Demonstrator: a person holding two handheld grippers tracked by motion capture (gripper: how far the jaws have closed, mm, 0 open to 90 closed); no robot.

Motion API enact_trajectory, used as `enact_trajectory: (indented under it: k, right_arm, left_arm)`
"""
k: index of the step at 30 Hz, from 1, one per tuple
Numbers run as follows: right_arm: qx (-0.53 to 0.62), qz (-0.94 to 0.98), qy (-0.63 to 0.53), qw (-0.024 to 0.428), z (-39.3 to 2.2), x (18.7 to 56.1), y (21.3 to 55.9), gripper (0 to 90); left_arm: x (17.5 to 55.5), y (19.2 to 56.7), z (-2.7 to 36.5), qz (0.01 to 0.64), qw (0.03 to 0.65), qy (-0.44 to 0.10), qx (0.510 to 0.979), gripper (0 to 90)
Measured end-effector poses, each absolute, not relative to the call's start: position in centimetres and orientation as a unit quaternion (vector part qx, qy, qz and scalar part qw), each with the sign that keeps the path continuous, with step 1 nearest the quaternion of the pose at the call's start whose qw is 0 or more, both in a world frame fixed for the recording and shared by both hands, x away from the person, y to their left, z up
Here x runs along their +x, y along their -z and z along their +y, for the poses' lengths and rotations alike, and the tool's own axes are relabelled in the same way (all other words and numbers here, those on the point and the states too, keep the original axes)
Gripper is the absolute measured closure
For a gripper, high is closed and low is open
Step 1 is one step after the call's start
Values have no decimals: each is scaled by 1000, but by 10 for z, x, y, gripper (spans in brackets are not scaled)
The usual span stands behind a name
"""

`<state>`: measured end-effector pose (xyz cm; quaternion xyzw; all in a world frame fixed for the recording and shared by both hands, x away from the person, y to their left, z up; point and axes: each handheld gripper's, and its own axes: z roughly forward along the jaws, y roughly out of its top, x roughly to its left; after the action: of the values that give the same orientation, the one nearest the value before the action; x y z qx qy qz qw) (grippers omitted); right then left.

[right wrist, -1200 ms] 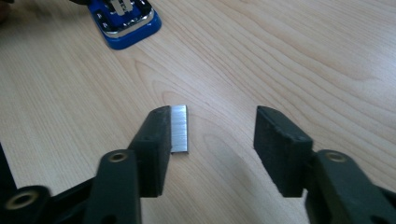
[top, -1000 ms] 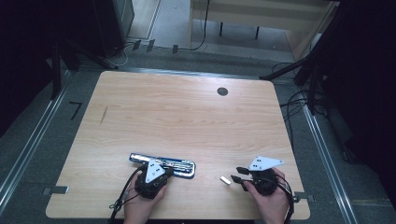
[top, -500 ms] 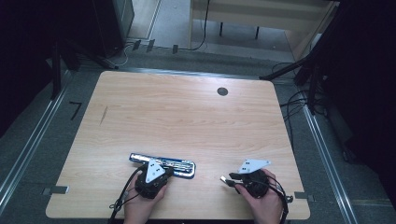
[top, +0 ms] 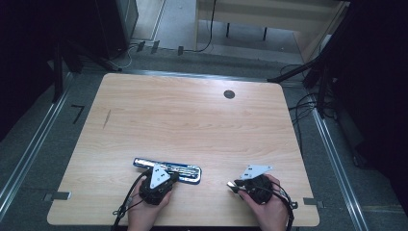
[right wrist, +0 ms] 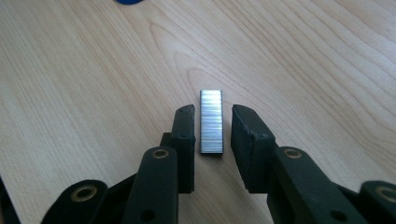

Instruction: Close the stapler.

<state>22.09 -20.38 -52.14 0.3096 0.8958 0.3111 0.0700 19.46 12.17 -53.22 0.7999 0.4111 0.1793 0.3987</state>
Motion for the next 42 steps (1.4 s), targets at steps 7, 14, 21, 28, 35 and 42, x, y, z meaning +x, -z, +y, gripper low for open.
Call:
enact_trajectory:
  k: [7, 14, 21, 28, 35, 42]
  right_arm:
    - [293, 906, -295, 80, -200, 221, 524, 785]
    - [281, 908, -299, 82, -199, 222, 524, 794]
    - [263, 914, -298, 78, -193, 220, 522, 794]
    - [250, 918, -301, 70, -188, 223, 518, 796]
    - [234, 921, -306, 64, -181, 228, 508, 797]
    - [220, 924, -308, 62, -174, 229, 501, 797]
  left_arm:
    - [195, 532, 122, 411, 398, -179, 800, 900]
    - [195, 532, 122, 411, 399, -179, 800, 900]
    - [195, 532, 122, 411, 399, -179, 800, 900]
    - [195, 532, 122, 411, 399, -179, 800, 900]
    - [195, 532, 122, 412, 399, -178, 800, 900]
    - [195, 532, 122, 412, 401, -177, 799, 900]
